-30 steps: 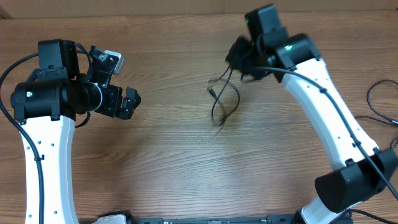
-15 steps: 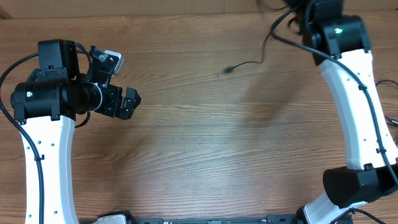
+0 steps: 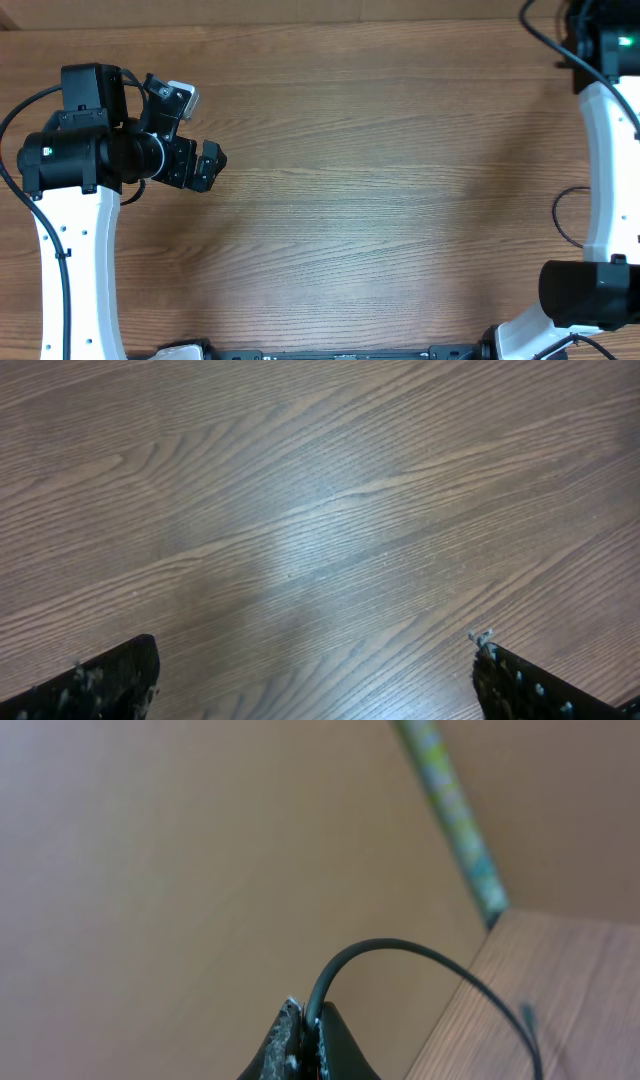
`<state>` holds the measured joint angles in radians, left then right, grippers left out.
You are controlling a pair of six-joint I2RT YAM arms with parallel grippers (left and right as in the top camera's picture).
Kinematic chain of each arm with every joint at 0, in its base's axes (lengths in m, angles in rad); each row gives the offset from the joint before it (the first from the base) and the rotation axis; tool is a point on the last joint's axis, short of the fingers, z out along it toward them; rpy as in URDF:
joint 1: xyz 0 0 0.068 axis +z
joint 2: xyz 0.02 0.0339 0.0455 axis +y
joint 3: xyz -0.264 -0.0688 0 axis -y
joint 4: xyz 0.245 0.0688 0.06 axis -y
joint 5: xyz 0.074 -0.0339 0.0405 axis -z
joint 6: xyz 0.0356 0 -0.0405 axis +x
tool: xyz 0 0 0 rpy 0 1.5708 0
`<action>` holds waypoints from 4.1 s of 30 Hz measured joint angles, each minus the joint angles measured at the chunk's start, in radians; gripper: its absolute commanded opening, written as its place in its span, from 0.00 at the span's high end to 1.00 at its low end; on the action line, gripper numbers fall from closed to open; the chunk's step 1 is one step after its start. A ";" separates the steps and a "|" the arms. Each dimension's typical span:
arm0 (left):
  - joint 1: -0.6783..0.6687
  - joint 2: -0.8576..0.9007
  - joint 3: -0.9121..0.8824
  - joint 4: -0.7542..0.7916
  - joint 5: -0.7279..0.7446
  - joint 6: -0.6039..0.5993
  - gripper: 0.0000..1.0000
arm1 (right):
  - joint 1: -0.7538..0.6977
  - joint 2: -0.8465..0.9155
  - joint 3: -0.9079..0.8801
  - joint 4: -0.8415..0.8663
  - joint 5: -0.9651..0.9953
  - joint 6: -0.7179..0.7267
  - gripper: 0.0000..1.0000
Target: Untangle cables
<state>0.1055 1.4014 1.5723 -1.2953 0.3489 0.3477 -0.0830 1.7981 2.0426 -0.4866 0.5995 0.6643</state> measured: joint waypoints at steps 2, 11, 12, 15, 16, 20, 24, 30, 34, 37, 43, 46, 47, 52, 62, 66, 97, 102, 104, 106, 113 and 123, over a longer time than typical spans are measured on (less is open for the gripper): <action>0.000 0.000 0.000 0.000 0.000 0.000 0.01 | -0.024 0.002 0.000 0.006 0.004 -0.002 0.96; 0.000 0.000 0.000 0.000 0.000 0.000 0.00 | -0.102 0.055 0.000 0.047 0.008 -0.004 0.96; 0.000 0.000 0.000 0.000 0.000 0.000 0.00 | -0.109 0.063 0.000 0.048 0.007 -0.004 0.96; 0.000 0.000 0.000 0.000 0.000 0.000 0.01 | -0.129 0.089 0.000 0.055 0.007 -0.004 0.96; 0.000 0.000 0.000 0.000 0.000 0.000 0.00 | -0.136 0.096 0.000 0.060 0.007 -0.004 0.96; 0.000 0.000 0.000 0.000 0.000 0.000 0.00 | -0.161 0.116 0.000 0.085 0.006 -0.005 0.96; 0.000 0.000 0.000 0.000 0.000 0.000 0.01 | -0.191 0.144 0.000 0.120 0.002 -0.006 0.96; 0.000 0.000 0.000 0.000 0.000 0.000 0.00 | -0.222 0.192 0.000 0.126 -0.009 -0.011 0.96; 0.000 0.000 0.000 0.000 0.000 0.000 0.00 | -0.225 0.225 0.000 0.098 -0.020 -0.024 0.96; 0.000 0.000 0.000 0.000 0.000 0.000 0.00 | -0.225 0.264 0.001 0.067 -0.036 -0.037 0.96; 0.000 0.000 0.000 0.000 0.000 0.000 0.01 | -0.225 0.369 0.001 0.011 -0.090 -0.053 0.96; 0.000 0.000 0.000 0.000 0.000 0.000 0.00 | -0.225 0.415 0.001 -0.008 -0.122 -0.058 0.96; 0.000 0.000 0.000 0.000 0.000 0.000 0.00 | -0.225 0.429 0.001 -0.017 -0.135 -0.059 0.96; 0.000 0.000 0.000 0.000 0.000 0.000 0.01 | -0.225 0.482 0.001 -0.052 -0.181 -0.058 0.67; 0.000 0.000 0.000 0.000 0.000 0.000 0.01 | -0.225 0.517 0.001 -0.080 -0.235 -0.069 0.00; 0.000 0.000 0.000 0.000 0.000 0.000 0.01 | -0.225 0.517 0.001 -0.101 -0.255 -0.074 0.00; 0.000 0.000 0.000 0.000 0.000 0.000 0.00 | -0.087 0.094 0.005 -0.586 -0.595 -0.349 0.00; 0.000 0.000 0.000 0.000 0.000 0.000 0.01 | -0.010 0.053 0.005 -0.736 -0.612 -0.362 0.00; 0.000 0.000 0.000 0.000 0.000 0.000 0.00 | 0.020 0.035 0.005 -0.790 -0.615 -0.365 0.00; 0.000 0.000 0.000 0.000 0.000 0.000 0.01 | 0.050 0.019 0.005 -0.836 -0.618 -0.369 0.00; 0.000 0.000 0.000 0.000 0.000 0.000 0.01 | 0.169 0.005 0.005 -0.979 -0.626 -0.373 0.00; 0.000 0.000 0.000 0.000 0.000 0.000 0.00 | 0.273 0.005 0.005 -1.105 -0.672 -0.374 0.00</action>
<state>0.1055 1.4014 1.5723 -1.2953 0.3489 0.3477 0.1902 1.8027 2.0480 -1.5917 -0.0723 0.2901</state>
